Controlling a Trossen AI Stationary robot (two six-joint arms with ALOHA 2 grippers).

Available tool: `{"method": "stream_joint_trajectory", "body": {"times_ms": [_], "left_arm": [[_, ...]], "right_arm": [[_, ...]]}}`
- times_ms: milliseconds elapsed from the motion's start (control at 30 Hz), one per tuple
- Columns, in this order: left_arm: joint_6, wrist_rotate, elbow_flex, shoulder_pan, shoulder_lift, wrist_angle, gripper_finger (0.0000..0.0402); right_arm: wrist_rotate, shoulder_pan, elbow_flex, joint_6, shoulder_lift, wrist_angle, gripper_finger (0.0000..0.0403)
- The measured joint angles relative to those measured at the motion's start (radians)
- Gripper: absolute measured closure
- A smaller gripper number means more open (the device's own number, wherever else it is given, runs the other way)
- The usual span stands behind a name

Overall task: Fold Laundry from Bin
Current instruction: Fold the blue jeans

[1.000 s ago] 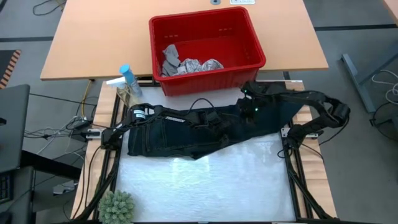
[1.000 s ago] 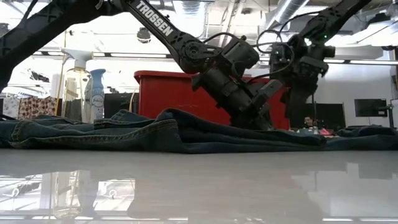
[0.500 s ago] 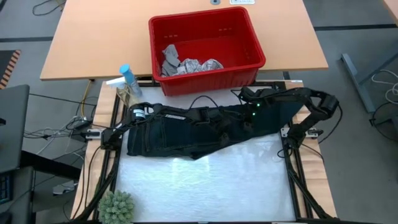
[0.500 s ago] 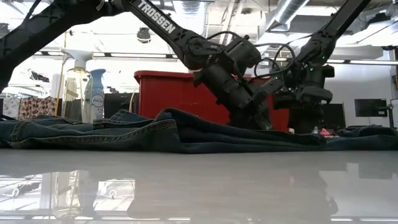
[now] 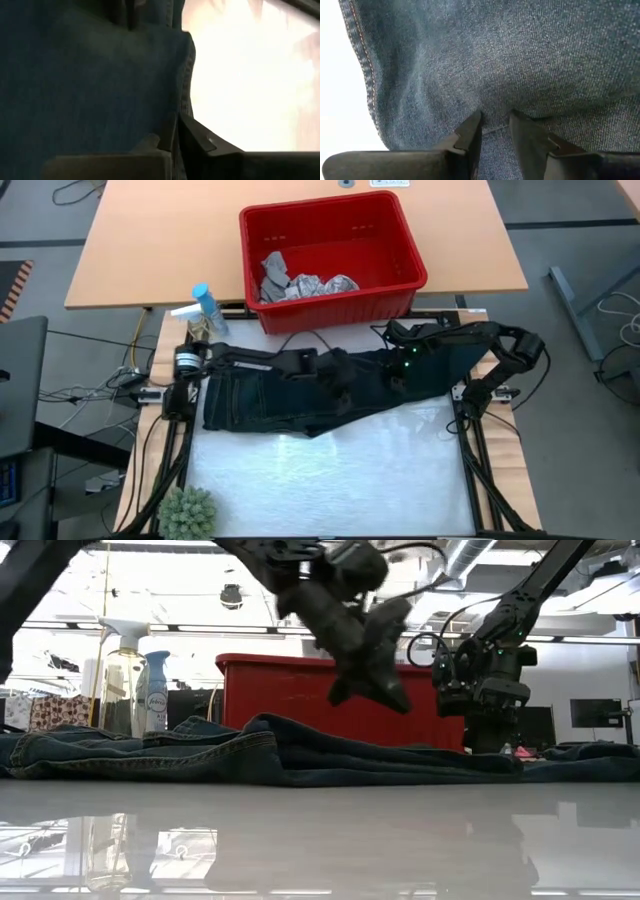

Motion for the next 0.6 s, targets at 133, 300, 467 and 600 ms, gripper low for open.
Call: {"method": "stream_joint_trajectory", "body": {"times_ms": [133, 300, 467, 600], "left_arm": [[-0.156, -0.114, -0.192, -0.034, -0.1, 0.13, 0.0401], [-0.334, -0.257, -0.359, -0.11, -0.187, 0.173, 0.0401], [-0.462, -0.291, -0.445, -0.186, -0.19, 0.196, 0.0401], [-0.506, -0.309, -0.479, -0.205, -0.191, 0.219, 0.0401]], "right_arm": [[0.004, 0.002, 0.0, 0.0, 0.0, 0.004, 0.0272], [0.004, 0.002, 0.0, 0.022, 0.001, 0.026, 0.0272], [0.004, 0.001, -0.001, 0.045, 0.001, 0.059, 0.0272], [0.006, 0.002, -0.001, 0.094, 0.001, 0.078, 0.0272]]}}
